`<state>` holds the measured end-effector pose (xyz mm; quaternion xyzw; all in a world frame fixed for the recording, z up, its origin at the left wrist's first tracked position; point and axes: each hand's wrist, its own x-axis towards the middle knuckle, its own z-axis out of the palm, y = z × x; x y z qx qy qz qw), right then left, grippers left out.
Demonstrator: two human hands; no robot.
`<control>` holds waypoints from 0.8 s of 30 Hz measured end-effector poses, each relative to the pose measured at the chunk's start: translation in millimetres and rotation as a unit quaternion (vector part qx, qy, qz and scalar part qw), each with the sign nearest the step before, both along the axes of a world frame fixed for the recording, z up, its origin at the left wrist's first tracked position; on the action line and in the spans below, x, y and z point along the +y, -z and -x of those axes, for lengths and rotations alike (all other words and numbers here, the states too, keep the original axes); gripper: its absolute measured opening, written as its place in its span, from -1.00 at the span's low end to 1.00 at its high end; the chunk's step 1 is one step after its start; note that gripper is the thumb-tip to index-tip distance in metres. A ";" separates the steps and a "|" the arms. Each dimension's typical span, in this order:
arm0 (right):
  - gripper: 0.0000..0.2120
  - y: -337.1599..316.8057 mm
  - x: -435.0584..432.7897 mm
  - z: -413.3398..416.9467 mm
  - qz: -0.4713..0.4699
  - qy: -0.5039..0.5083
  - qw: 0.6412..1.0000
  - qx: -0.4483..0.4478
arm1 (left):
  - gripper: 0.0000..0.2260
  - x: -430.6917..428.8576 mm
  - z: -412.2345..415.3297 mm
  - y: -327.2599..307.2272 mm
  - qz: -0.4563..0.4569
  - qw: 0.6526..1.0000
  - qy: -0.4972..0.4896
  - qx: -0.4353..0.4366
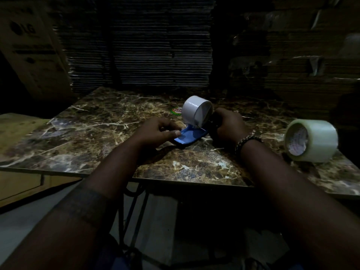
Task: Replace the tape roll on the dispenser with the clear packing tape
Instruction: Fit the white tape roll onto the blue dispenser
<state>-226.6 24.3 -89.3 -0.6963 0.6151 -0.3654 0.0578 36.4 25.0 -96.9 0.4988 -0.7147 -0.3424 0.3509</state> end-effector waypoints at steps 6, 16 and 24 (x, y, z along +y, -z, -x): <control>-0.79 -2.6 -5.3 -6.3 -0.031 -0.017 0.999 -0.025 | -0.93 7.4 0.8 -0.7 0.003 0.999 0.041 0.013; -0.58 0.0 -6.8 -9.2 -0.090 -0.072 0.987 -0.115 | -0.85 12.7 6.1 -2.1 0.022 0.998 0.048 0.032; -0.25 -14.9 0.2 -3.3 -0.076 -0.258 0.910 -0.316 | -0.53 11.9 23.6 -10.4 0.108 0.990 0.056 0.067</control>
